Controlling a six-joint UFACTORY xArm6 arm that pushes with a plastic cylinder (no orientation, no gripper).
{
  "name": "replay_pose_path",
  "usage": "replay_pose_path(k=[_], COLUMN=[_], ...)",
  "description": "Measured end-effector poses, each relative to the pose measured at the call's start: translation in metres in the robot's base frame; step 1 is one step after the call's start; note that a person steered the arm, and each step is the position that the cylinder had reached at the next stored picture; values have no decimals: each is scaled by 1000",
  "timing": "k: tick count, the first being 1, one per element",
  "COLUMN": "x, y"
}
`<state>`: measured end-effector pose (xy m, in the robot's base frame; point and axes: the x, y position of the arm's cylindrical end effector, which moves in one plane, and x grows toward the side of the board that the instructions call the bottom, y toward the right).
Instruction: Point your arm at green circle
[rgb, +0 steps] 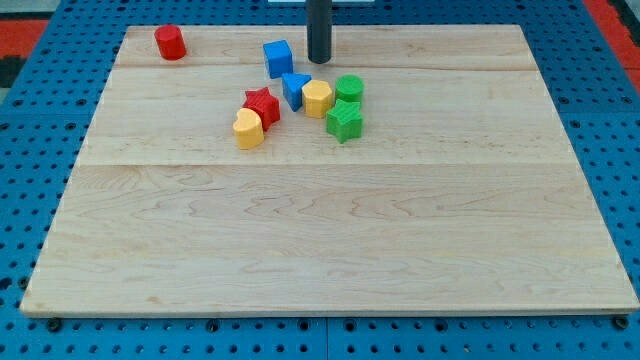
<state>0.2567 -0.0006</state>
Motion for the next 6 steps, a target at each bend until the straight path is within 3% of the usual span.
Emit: replay_pose_path(k=[1,3,4,5,6], x=[9,-9,-28,-18,17], y=[-23,-145,-62,49,81])
